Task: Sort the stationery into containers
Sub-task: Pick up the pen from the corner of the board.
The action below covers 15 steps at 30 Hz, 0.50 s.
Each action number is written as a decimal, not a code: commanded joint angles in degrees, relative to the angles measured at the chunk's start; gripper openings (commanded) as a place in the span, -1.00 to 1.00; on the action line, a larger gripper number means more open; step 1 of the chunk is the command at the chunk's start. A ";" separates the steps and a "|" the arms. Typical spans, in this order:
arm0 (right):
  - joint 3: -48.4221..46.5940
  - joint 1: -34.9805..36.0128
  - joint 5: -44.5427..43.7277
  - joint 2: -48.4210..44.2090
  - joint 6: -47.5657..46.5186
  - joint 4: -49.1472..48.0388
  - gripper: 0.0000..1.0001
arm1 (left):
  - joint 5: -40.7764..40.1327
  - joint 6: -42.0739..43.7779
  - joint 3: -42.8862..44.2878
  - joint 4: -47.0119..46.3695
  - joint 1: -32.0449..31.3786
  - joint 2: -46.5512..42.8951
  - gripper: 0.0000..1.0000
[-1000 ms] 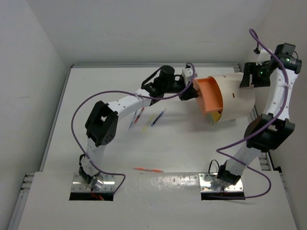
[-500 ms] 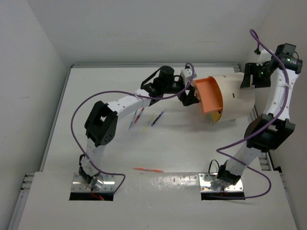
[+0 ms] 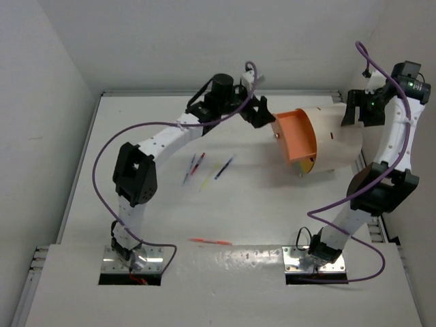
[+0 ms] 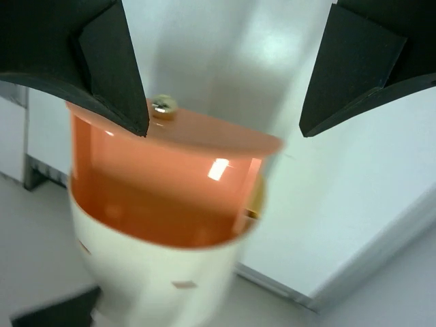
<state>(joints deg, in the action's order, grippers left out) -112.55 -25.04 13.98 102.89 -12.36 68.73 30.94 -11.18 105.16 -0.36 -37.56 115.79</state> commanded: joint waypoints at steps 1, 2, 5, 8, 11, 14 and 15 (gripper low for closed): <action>-4.24 0.08 0.26 -0.15 2.60 1.32 0.52 | -3.15 -2.37 7.59 6.06 3.90 -5.39 1.00; -4.86 0.08 0.35 -0.23 2.95 1.49 0.54 | -4.91 1.82 8.03 7.90 3.99 -5.92 1.00; -6.71 0.08 0.61 -1.37 4.80 1.50 0.57 | -14.28 10.79 6.03 14.50 2.06 -9.78 1.00; -9.78 0.25 0.88 -2.34 5.24 2.37 0.60 | -17.06 14.50 1.81 21.68 1.79 -15.39 1.00; -12.77 0.78 2.10 -4.18 5.07 4.66 0.60 | -1.32 25.36 -4.68 29.50 4.41 -20.49 1.00; -11.04 2.18 3.42 -8.47 4.71 5.80 0.60 | 3.58 36.35 -9.95 40.64 3.56 -25.15 0.97; -9.89 2.79 3.86 -9.89 4.71 6.24 0.60 | 3.25 38.58 -11.72 42.96 2.68 -26.39 0.84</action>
<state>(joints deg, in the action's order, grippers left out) -122.37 -24.05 15.09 99.39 -8.45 72.88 27.53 13.41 97.56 28.64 -34.28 93.27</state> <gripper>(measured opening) 0.799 0.946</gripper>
